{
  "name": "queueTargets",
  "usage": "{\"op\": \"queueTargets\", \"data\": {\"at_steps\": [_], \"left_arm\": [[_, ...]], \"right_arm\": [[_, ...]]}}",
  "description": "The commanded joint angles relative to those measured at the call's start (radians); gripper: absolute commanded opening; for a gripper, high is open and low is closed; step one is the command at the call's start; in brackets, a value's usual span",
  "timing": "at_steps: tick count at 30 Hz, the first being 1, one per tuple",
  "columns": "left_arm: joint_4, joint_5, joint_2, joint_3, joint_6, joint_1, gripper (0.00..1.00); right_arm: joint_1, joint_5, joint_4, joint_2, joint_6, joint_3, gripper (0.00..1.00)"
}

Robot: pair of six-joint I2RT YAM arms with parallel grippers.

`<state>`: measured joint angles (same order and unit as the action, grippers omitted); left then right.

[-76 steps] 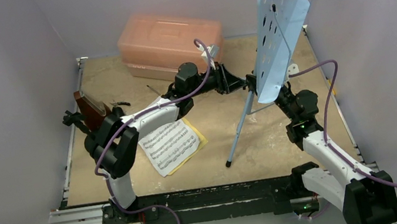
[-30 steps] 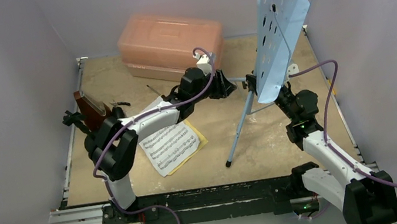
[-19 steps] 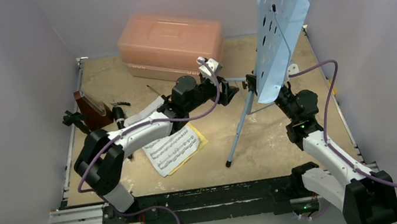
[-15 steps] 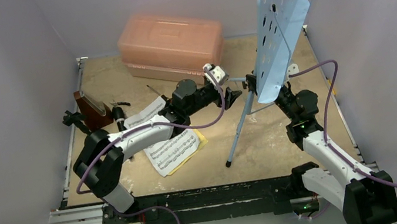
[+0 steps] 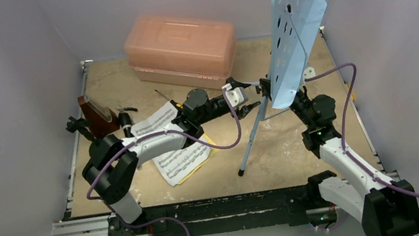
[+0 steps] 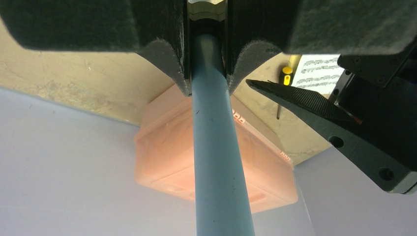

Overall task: Pack up the instrument practice props
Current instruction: Unscrew the knob on the music stand.

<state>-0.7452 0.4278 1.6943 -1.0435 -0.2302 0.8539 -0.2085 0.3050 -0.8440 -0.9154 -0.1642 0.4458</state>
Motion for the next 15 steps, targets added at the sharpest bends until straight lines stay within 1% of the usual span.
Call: {"op": "queueTargets", "data": {"at_steps": [1,4,8,15], "left_arm": [[-0.041,0.043,0.021,-0.061,-0.071,0.004,0.6],[-0.041,0.046,0.028,-0.073,-0.08,0.005,0.57],[-0.029,0.054,0.042,-0.096,-0.076,0.004,0.49],[0.001,0.068,0.048,-0.105,-0.021,0.004,0.25]], "right_arm": [[-0.012,0.048,-0.014,0.009,-0.134,0.033,0.06],[-0.013,0.048,-0.014,0.01,-0.134,0.032,0.06],[-0.013,0.048,-0.014,0.009,-0.135,0.032,0.06],[-0.013,0.046,-0.01,0.015,-0.133,0.032,0.06]]}}
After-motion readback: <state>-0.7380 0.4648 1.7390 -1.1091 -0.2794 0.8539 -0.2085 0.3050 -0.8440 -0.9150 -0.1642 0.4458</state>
